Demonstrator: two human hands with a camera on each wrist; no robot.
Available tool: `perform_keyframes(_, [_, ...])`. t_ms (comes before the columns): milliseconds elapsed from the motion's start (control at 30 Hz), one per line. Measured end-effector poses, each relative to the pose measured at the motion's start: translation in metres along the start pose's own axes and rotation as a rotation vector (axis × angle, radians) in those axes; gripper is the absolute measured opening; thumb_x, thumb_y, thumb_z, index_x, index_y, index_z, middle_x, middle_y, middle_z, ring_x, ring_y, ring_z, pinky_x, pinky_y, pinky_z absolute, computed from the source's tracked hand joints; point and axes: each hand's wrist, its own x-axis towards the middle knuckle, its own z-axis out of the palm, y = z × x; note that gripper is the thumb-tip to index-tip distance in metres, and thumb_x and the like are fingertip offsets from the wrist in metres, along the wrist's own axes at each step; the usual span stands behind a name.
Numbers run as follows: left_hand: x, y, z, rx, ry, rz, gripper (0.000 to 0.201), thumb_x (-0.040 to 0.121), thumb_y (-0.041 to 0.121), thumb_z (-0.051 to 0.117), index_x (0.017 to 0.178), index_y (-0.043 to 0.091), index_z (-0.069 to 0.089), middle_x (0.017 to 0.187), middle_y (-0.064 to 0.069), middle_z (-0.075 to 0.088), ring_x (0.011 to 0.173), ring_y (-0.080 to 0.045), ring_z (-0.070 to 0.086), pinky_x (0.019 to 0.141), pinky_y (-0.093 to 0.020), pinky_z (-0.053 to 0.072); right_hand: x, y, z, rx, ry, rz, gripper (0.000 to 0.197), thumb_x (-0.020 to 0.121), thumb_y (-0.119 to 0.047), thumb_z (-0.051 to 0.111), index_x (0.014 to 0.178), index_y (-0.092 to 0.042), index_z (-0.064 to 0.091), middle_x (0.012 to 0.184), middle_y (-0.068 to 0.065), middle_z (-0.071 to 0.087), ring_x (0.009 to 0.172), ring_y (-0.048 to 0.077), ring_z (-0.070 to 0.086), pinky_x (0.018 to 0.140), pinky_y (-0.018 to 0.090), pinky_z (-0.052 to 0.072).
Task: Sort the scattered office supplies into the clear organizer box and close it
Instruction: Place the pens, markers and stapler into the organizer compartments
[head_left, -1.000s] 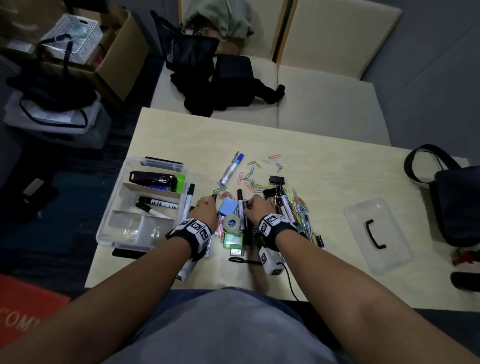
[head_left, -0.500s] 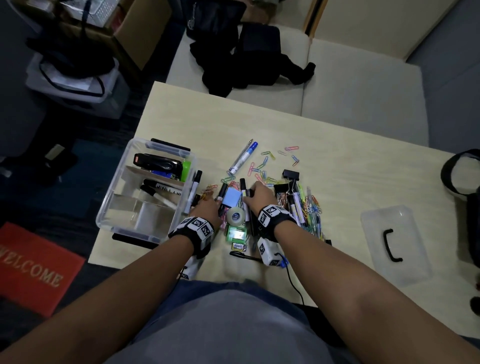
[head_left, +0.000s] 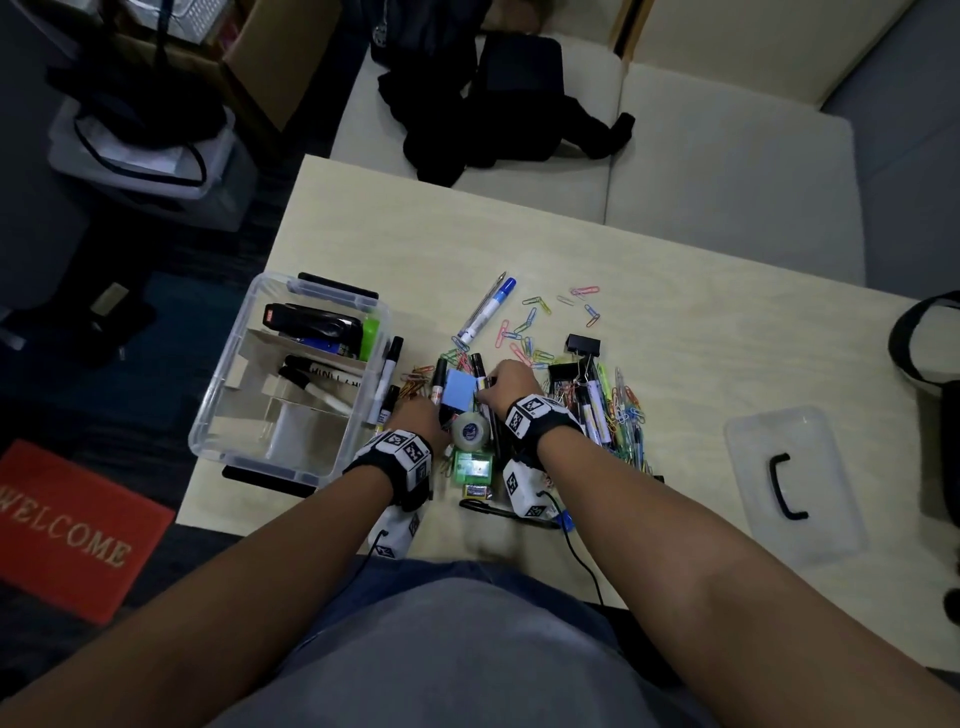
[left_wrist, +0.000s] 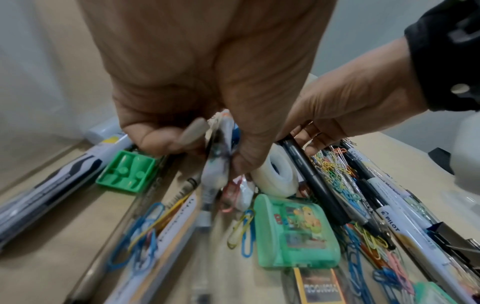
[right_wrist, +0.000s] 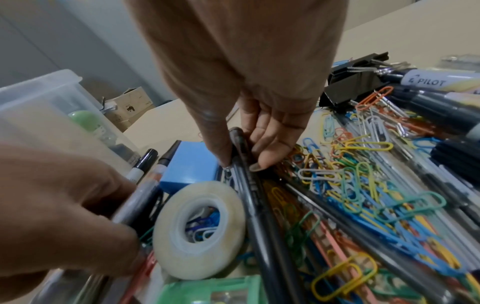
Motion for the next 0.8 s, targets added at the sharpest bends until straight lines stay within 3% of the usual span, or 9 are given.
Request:
perform_keyframes(67, [-0.001, 0.001, 0.002, -0.020, 0.015, -0.018, 0.030, 0.095, 0.031, 0.057, 0.101, 0.001, 0.057, 0.109, -0.022, 0.060, 0.086, -0.033, 0.063, 0.074, -0.036, 0.052, -0.001, 0.001, 0.001, 0.010, 0.009, 0.006, 0.044, 0.081, -0.015, 0.072, 0.056, -0.012, 0.037, 0.056, 0.006, 0.040, 0.047, 0.019, 0.040, 0.044, 0.023, 0.027])
perform_keyframes(133, [-0.002, 0.000, 0.004, -0.008, 0.010, -0.030, 0.030, 0.096, 0.022, 0.054, 0.115, -0.002, 0.053, 0.118, -0.025, 0.055, 0.096, -0.035, 0.063, 0.082, -0.040, 0.053, -0.003, 0.004, 0.001, 0.031, 0.018, 0.010, 0.042, 0.081, -0.015, 0.071, 0.057, -0.012, 0.036, 0.056, 0.005, 0.039, 0.047, 0.018, 0.038, 0.043, 0.023, 0.025])
perform_keyframes(233, [0.000, -0.006, 0.004, -0.011, -0.001, -0.024, 0.023, 0.095, 0.014, 0.052, 0.112, -0.002, 0.053, 0.110, -0.022, 0.064, 0.097, -0.035, 0.065, 0.079, -0.040, 0.055, -0.005, 0.008, -0.004, 0.054, 0.021, -0.003, 0.031, 0.080, -0.015, 0.070, 0.065, -0.008, 0.044, 0.059, 0.007, 0.044, 0.052, 0.021, 0.042, 0.045, 0.025, 0.030])
perform_keyframes(333, [-0.001, -0.011, 0.001, -0.030, 0.008, -0.051, 0.027, 0.096, 0.015, 0.054, 0.118, 0.001, 0.047, 0.110, -0.019, 0.065, 0.097, -0.034, 0.064, 0.077, -0.041, 0.054, -0.007, 0.012, -0.010, 0.106, 0.044, -0.029, 0.027, 0.082, -0.011, 0.068, 0.068, -0.009, 0.045, 0.066, 0.014, 0.049, 0.060, 0.025, 0.050, 0.056, 0.034, 0.043])
perform_keyframes(400, [-0.003, -0.013, 0.000, -0.009, 0.034, -0.065, 0.027, 0.098, 0.013, 0.048, 0.122, 0.002, 0.043, 0.111, -0.019, 0.065, 0.099, -0.035, 0.064, 0.083, -0.044, 0.052, -0.008, 0.017, -0.014, 0.158, 0.070, -0.036, 0.027, 0.083, -0.008, 0.066, 0.067, -0.010, 0.045, 0.067, 0.009, 0.046, 0.061, 0.023, 0.048, 0.060, 0.034, 0.044])
perform_keyframes(500, [-0.006, -0.015, 0.000, -0.012, 0.058, -0.070, 0.028, 0.100, 0.009, 0.041, 0.126, 0.002, 0.037, 0.114, -0.021, 0.064, 0.105, -0.037, 0.062, 0.092, -0.050, 0.046, -0.012, 0.022, -0.022, 0.217, 0.092, -0.033, 0.013, 0.087, -0.010, 0.067, 0.085, -0.009, 0.054, 0.087, 0.002, 0.053, 0.079, 0.019, 0.051, 0.074, 0.029, 0.046])
perform_keyframes(633, [-0.005, -0.014, 0.006, -0.074, 0.059, -0.048, 0.041, 0.098, 0.001, 0.041, 0.136, -0.006, 0.027, 0.103, -0.022, 0.064, 0.090, -0.034, 0.064, 0.069, -0.038, 0.046, -0.012, 0.031, -0.024, 0.313, 0.090, -0.030, 0.018, 0.085, -0.012, 0.069, 0.081, -0.016, 0.052, 0.089, 0.003, 0.058, 0.079, 0.024, 0.057, 0.076, 0.035, 0.053])
perform_keyframes(800, [-0.007, -0.010, 0.016, -0.141, 0.040, -0.067, 0.047, 0.095, 0.013, 0.054, 0.134, -0.005, 0.033, 0.117, -0.024, 0.061, 0.106, -0.036, 0.062, 0.080, -0.039, 0.049, -0.016, 0.041, -0.028, 0.407, 0.083, -0.008, 0.021, 0.085, -0.018, 0.073, 0.079, -0.021, 0.053, 0.086, 0.008, 0.063, 0.066, 0.028, 0.060, 0.074, 0.047, 0.058])
